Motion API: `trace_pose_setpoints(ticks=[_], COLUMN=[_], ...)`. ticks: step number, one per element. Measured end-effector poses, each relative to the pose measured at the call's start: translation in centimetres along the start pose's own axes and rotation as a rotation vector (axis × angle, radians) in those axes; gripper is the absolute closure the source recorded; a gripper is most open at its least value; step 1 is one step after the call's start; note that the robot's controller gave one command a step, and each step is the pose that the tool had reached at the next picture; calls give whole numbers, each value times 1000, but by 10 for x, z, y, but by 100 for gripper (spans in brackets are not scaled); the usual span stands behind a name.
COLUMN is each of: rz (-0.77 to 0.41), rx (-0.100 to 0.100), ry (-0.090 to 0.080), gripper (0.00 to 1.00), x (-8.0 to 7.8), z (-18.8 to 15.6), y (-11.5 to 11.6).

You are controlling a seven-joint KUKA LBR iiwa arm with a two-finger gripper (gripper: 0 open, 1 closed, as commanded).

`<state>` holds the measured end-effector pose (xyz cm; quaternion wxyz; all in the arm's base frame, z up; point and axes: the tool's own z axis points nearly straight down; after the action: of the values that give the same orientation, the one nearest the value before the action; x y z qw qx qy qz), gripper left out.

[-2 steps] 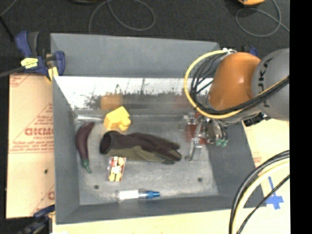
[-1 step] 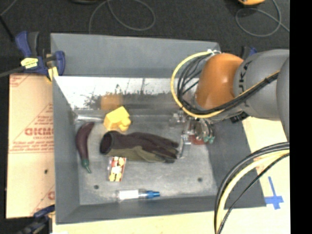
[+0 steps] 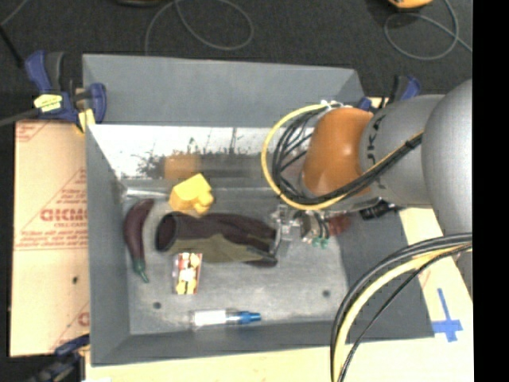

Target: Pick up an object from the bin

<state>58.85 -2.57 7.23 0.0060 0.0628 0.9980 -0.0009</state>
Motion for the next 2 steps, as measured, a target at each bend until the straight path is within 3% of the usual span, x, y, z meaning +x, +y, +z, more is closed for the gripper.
trace_pose_setpoints(ticks=[1,2], rz=[-1,-14], rx=[0,2], ry=[0,-1], gripper=[100,100], x=[0,-4], z=[0,-12], y=[0,41])
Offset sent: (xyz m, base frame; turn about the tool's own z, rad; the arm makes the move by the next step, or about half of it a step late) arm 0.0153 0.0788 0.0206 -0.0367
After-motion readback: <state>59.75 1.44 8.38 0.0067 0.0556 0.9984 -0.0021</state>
